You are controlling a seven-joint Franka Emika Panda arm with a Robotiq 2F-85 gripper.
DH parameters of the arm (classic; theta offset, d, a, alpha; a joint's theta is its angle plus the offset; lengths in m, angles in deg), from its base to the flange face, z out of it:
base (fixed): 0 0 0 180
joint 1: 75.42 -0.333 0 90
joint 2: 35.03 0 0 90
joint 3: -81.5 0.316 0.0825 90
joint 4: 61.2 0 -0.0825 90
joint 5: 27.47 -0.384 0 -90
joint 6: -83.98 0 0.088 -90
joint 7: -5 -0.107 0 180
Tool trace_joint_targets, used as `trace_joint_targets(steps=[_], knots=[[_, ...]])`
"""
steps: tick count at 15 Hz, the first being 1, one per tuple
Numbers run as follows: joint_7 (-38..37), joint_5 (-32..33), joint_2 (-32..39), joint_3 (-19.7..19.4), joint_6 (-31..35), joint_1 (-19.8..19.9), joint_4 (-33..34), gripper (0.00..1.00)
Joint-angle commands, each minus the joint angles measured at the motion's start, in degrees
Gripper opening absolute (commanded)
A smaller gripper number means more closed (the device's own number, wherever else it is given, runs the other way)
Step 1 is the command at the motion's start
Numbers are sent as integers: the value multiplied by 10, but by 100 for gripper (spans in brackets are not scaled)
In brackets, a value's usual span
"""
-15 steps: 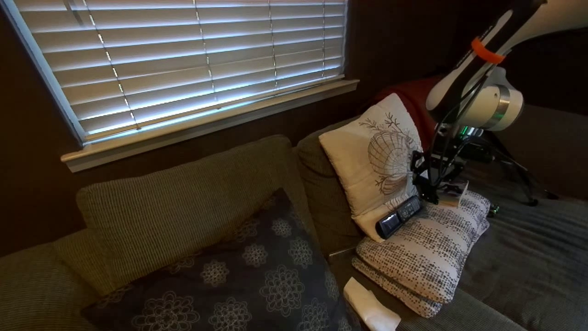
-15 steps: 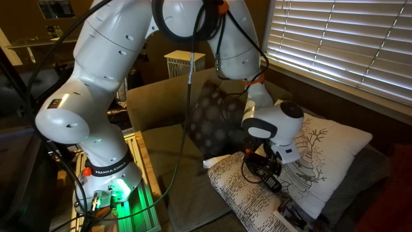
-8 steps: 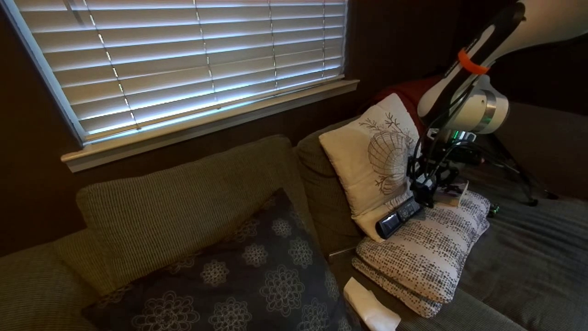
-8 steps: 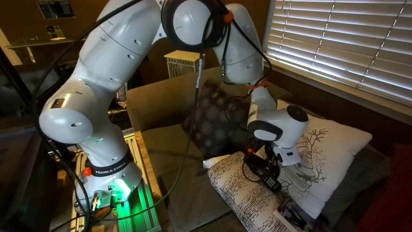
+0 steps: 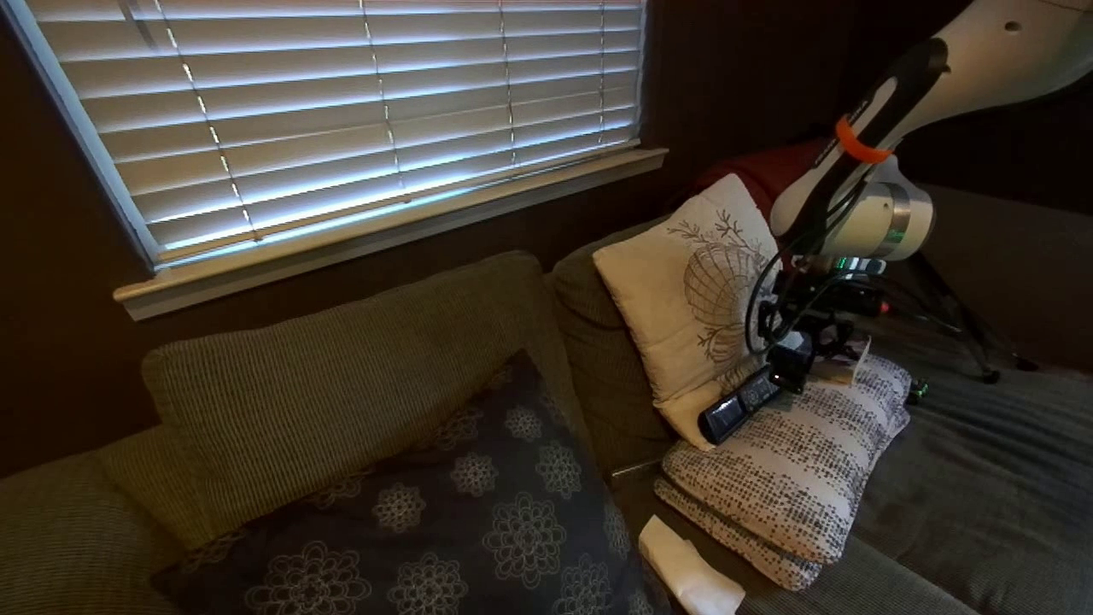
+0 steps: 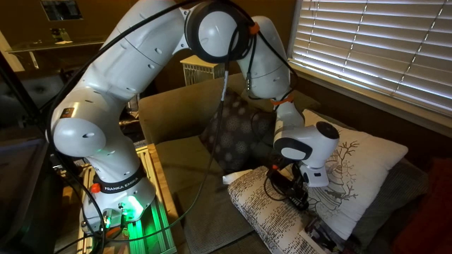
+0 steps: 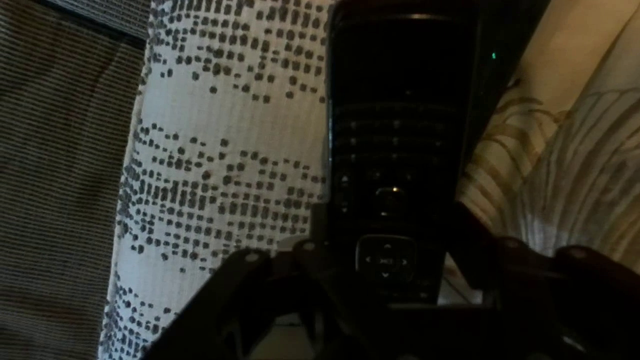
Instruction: Remove the black remote control from the backrest and place it on the pillow.
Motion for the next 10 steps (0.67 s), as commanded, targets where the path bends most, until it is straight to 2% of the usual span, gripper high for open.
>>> trace_joint_targets(steps=[1,5,10], knots=[[-58,21,24,-26,-12,-28,25,34],[-97,46,46,-49,-26,-56,40,34],[-128,65,60,-54,-36,-70,47,34]])
